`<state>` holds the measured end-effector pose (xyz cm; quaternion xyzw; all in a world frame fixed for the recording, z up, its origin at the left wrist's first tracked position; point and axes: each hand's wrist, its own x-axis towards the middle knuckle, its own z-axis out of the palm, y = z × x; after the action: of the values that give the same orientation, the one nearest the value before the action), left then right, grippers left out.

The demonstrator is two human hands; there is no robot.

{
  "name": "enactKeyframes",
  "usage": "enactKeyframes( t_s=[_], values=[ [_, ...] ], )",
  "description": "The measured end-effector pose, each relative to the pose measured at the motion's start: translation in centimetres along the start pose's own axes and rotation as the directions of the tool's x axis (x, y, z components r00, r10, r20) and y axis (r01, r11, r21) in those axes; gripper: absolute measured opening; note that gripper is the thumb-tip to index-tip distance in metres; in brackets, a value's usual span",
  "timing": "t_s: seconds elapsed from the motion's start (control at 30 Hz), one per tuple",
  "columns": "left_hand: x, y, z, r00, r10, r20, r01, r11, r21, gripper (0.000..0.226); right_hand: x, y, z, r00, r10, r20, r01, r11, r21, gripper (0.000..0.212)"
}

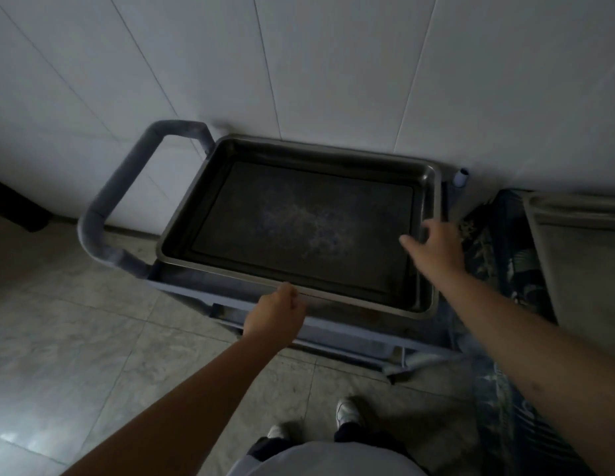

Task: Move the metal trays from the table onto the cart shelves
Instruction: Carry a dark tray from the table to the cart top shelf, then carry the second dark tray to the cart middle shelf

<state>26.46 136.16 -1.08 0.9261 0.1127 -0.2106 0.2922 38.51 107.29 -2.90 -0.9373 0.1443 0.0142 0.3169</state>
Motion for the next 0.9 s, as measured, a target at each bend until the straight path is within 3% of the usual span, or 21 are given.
enactKeyframes(
  t_s=[0.03,0.13,0.23,0.43,0.7,0.9],
  values=[
    [-0.5,-0.7,-0.4,0.996,0.077,-0.040,-0.074,0.995,0.068,0.023,-2.3,-0.6,0.2,0.996,-0.077,0.034,0.078,0.996,-0.047,0.066],
    [-1.4,-3.0,-1.5,0.966,0.254,-0.048,-0.216,0.895,0.389,0.081,-8.9,-2.1,1.0,0.957,-0.241,0.162,0.273,0.937,-0.218,0.087],
    [-2.2,-4.8,-2.9,0.959,0.285,-0.008,-0.236,0.811,0.536,0.101,-13.5,-3.4,1.8,0.931,-0.256,0.262,0.346,0.849,-0.399,0.107],
    [-3.2,-8.2,-4.9,0.927,0.375,0.011,-0.306,0.740,0.598,0.106,-19.8,-5.0,3.5,0.936,-0.152,0.317,0.305,0.799,-0.519,0.119],
    [-4.5,-9.6,-5.9,0.866,0.497,0.062,-0.422,0.658,0.624,0.109,-26.2,-5.7,5.2,0.971,-0.108,0.215,0.211,0.815,-0.540,0.119],
    [-5.5,-8.2,-4.4,0.780,0.616,0.111,-0.534,0.562,0.632,0.107,-29.5,-3.8,3.3,0.993,-0.051,0.105,0.097,0.864,-0.494,0.121]
  ],
)
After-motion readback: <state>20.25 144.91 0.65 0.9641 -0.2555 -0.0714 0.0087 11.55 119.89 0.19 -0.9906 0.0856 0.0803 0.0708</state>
